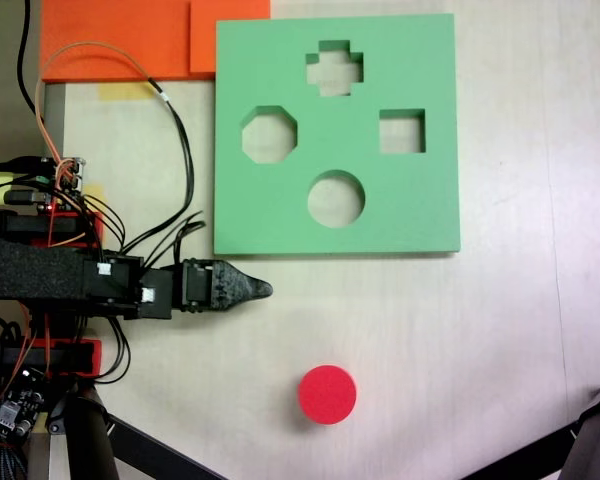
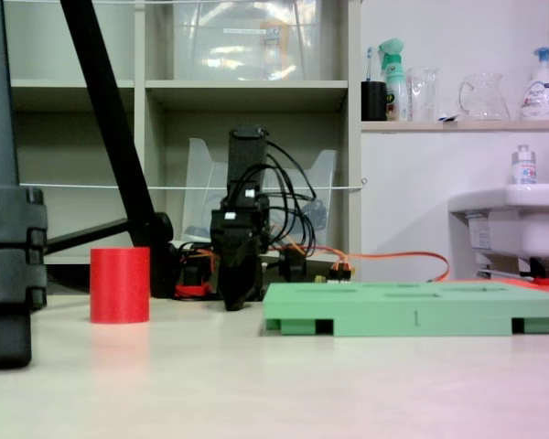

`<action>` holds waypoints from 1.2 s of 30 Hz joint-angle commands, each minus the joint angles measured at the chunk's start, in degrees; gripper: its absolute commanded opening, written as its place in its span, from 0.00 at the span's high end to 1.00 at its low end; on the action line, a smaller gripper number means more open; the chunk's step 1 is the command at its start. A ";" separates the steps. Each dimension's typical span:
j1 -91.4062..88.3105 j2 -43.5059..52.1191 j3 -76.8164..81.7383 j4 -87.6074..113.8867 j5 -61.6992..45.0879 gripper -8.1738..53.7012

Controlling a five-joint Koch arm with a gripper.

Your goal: Put the cylinder block into the corresponding hole

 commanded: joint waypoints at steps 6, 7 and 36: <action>0.62 4.39 3.96 1.67 0.35 0.30; 0.70 4.39 4.04 0.70 1.14 0.29; 8.88 -55.20 0.53 -100.28 97.82 0.14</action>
